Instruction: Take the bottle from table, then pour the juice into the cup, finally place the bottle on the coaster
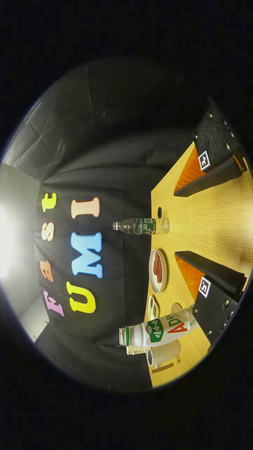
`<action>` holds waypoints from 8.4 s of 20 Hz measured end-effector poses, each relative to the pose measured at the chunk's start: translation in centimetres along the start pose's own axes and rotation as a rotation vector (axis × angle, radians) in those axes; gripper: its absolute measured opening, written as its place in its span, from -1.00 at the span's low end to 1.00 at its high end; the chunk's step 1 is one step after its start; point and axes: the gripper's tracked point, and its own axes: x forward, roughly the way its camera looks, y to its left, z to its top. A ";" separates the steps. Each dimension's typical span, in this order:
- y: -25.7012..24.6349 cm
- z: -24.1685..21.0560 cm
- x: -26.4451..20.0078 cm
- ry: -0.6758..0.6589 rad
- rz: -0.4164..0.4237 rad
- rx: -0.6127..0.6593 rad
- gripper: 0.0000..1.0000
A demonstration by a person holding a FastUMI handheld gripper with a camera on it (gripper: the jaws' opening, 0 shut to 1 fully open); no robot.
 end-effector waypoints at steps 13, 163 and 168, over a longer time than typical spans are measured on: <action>4.8 6.7 -3.3 -0.066 0.067 0.091 0.88; 27.0 8.5 1.5 -0.140 -0.030 -1.559 0.45; 27.0 8.6 1.6 -0.149 -0.038 -1.588 0.45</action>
